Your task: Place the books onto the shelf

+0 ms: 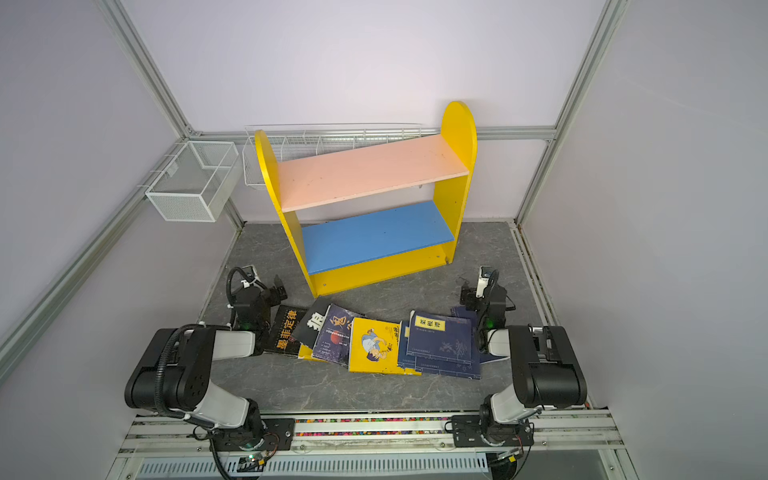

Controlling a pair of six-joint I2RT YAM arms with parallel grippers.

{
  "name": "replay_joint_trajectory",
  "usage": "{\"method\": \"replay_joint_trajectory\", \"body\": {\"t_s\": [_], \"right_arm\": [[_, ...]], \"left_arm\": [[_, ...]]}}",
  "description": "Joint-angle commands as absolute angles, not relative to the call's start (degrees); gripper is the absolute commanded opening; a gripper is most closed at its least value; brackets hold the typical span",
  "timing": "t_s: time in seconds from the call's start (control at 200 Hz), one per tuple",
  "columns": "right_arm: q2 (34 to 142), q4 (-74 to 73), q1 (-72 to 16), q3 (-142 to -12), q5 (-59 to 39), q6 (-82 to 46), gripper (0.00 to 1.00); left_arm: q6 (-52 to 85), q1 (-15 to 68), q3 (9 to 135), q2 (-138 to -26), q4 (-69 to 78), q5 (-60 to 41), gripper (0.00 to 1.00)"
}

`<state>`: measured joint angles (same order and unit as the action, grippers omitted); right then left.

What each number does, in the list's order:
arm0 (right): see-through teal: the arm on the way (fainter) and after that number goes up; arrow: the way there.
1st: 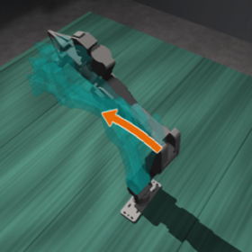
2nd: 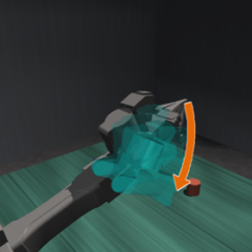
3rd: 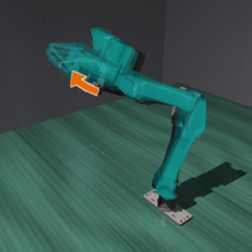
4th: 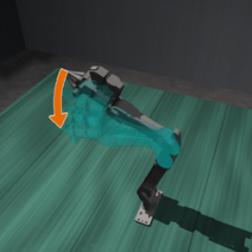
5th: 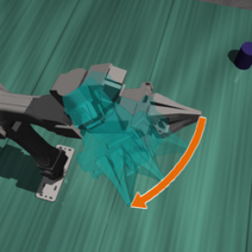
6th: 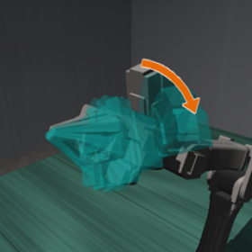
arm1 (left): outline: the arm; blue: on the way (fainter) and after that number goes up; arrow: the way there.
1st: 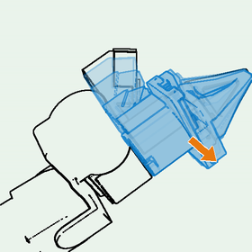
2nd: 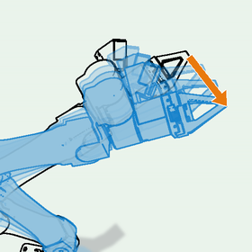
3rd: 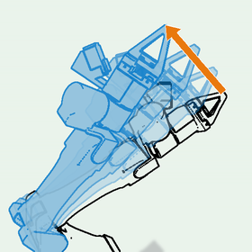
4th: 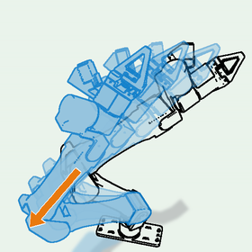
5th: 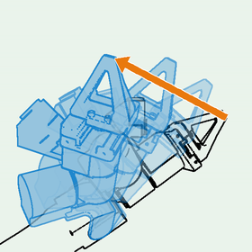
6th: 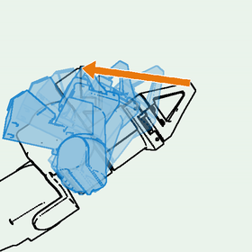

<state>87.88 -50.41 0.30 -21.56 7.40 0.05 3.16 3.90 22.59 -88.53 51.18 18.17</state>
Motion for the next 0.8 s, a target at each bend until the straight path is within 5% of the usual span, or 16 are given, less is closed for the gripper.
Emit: {"method": "replay_joint_trajectory", "body": {"t_s": [0.0,0.8], "right_arm": [[87.7,-50.5,0.5,-21.5,6.3,0.9,0.88],[87.7,-50.3,0.1,-21.7,7.3,1.0,0.88]], "left_arm": [[2.4,3.7,22.1,-89.1,52.8,18.2,0.99],[2.3,3.8,22.2,-89.1,52.7,18.3,0.99]]}}
